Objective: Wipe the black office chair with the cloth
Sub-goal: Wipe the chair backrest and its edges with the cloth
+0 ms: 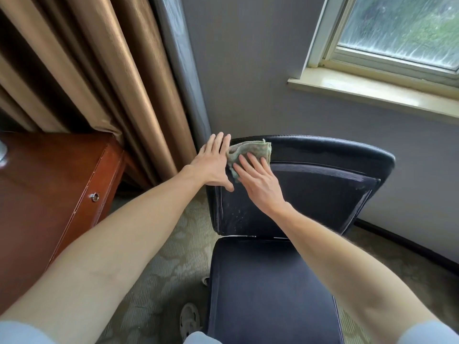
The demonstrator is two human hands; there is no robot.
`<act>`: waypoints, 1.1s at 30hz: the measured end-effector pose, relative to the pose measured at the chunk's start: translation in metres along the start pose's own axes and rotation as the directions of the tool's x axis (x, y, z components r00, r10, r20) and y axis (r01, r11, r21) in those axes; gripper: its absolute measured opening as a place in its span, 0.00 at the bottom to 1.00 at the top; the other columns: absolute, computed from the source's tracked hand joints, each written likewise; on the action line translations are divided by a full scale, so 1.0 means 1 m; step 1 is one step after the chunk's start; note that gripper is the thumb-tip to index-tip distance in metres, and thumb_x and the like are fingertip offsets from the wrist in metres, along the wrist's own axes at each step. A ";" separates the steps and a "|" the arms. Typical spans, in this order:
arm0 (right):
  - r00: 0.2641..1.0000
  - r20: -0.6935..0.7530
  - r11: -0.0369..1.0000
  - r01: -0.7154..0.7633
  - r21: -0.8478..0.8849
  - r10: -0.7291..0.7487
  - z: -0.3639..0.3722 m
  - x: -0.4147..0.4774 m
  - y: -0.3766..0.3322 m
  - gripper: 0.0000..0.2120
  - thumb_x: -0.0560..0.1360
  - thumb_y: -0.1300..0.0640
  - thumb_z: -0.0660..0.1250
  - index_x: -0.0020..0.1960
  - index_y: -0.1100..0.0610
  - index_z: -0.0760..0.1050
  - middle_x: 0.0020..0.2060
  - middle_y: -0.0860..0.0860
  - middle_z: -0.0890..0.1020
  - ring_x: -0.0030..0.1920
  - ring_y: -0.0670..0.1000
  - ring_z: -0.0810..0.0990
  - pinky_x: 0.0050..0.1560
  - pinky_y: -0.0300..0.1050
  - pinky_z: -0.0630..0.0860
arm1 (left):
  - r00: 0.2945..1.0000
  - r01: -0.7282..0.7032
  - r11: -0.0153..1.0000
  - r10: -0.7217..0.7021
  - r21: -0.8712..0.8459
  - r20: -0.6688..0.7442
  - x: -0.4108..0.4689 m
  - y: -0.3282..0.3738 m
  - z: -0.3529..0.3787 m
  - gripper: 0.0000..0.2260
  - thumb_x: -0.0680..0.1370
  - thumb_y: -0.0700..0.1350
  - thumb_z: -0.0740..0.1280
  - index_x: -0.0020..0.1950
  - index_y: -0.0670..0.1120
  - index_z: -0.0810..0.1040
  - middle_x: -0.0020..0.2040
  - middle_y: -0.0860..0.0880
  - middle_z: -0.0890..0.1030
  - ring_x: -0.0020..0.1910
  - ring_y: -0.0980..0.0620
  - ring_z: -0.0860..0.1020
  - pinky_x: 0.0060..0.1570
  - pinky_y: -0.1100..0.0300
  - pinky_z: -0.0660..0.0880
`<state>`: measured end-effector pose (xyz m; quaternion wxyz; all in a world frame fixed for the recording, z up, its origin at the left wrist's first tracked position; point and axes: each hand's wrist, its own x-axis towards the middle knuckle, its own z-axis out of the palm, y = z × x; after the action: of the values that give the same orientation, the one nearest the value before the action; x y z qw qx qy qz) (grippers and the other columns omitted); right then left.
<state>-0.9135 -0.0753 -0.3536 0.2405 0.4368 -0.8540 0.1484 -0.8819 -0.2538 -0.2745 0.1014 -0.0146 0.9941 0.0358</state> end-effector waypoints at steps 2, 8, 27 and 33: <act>0.999 0.040 1.000 0.008 -0.001 -0.008 0.006 -0.006 -0.003 0.23 0.73 0.62 0.71 0.68 0.57 0.73 0.69 0.55 0.73 0.73 0.57 0.66 0.73 0.59 0.61 | 1.000 0.005 1.000 -0.006 -0.012 -0.006 -0.001 0.000 0.001 0.64 0.62 0.65 0.76 0.78 0.43 0.33 0.79 0.43 0.36 0.77 0.43 0.36 0.76 0.45 0.46; 0.990 0.132 0.996 0.053 -0.068 -0.044 0.004 -0.016 0.009 0.24 0.78 0.51 0.65 0.73 0.54 0.68 0.72 0.53 0.69 0.75 0.54 0.62 0.75 0.57 0.57 | 0.998 0.007 0.999 -0.009 -0.031 -0.066 0.001 0.002 0.003 0.63 0.62 0.66 0.76 0.78 0.43 0.37 0.79 0.43 0.42 0.78 0.42 0.40 0.76 0.46 0.47; 0.953 0.202 0.974 -0.217 -0.062 0.225 -0.009 -0.033 0.003 0.40 0.68 0.59 0.68 0.77 0.55 0.57 0.76 0.54 0.62 0.77 0.58 0.51 0.75 0.63 0.50 | 0.996 0.057 0.998 -0.058 -0.020 -0.073 0.003 0.009 0.007 0.63 0.60 0.67 0.75 0.78 0.42 0.38 0.78 0.41 0.46 0.77 0.39 0.43 0.75 0.45 0.49; 0.971 0.214 0.995 -0.098 -0.029 0.102 -0.012 -0.029 0.004 0.43 0.63 0.65 0.70 0.76 0.57 0.60 0.74 0.55 0.64 0.77 0.56 0.52 0.75 0.62 0.52 | 1.000 0.025 0.999 -0.025 -0.035 -0.019 0.006 0.008 0.001 0.62 0.63 0.62 0.76 0.77 0.45 0.32 0.78 0.41 0.37 0.77 0.42 0.35 0.75 0.43 0.44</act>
<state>-0.8986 -0.0478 -0.3593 0.1428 0.4045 -0.8973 0.1041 -0.8884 -0.2458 -0.2758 0.0921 -0.0290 0.9940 0.0514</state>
